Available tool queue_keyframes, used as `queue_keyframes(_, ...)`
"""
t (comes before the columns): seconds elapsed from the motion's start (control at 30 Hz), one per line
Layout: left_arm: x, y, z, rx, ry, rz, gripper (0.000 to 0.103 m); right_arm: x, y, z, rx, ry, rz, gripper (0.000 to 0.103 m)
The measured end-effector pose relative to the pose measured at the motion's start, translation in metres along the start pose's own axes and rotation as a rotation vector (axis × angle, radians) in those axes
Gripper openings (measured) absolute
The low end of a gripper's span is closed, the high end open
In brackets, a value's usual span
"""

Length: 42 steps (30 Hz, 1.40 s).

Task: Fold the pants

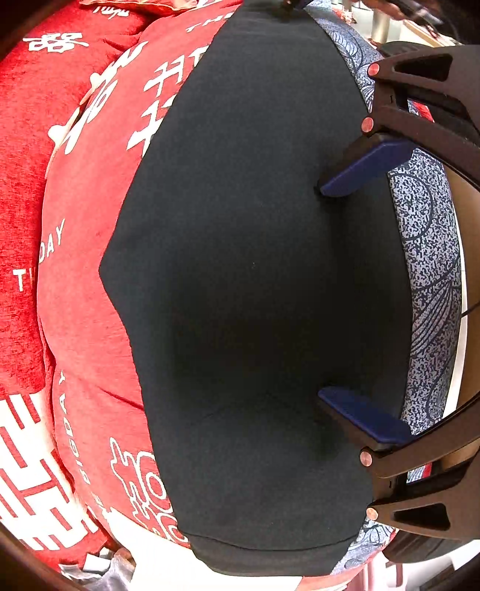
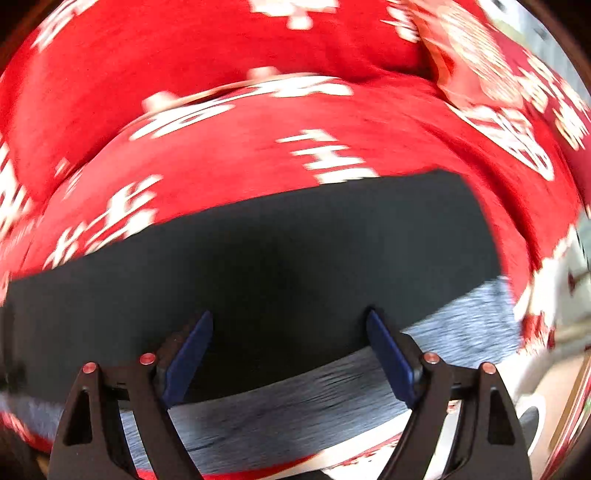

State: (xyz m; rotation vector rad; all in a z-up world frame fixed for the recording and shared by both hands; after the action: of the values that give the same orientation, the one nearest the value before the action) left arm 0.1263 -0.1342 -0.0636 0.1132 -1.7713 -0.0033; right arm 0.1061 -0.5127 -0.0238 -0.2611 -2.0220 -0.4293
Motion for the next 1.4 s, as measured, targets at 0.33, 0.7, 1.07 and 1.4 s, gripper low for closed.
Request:
queue_keyframes(0.33, 0.019, -0.054, 0.017, -0.138, -0.046, -0.03, 0.103, 0.033, 0.048, 0.005, 0.083, -0.073, -0.086, 0.087)
queue_keyframes(0.7, 0.011, -0.068, 0.024, -0.127, -0.033, -0.014, 0.103, -0.036, 0.112, -0.02, 0.211, -0.019, -0.034, 0.103)
queue_keyframes(1.07, 0.021, -0.058, 0.011, -0.145, -0.104, -0.061, 0.103, 0.011, 0.127, -0.009, 0.295, -0.059, -0.069, 0.103)
queue_keyframes(1.4, 0.006, 0.014, 0.011, -0.083, -0.112, -0.146, 0.103, -0.001, 0.153, 0.075, 0.481, 0.068, -0.133, 0.103)
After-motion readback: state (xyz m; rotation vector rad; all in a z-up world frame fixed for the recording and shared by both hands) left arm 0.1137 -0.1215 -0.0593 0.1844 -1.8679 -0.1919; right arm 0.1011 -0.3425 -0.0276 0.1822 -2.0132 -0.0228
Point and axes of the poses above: each gripper's, at about its wrist camera, not at the fingertips, and x roughly against the way its jaws point, y to its left, z to its underside, the point moved 10 cm from there along -x, roughly the way its jaws point, and after that the axes turned 7 degrees about -z, right-handed, at the moved point
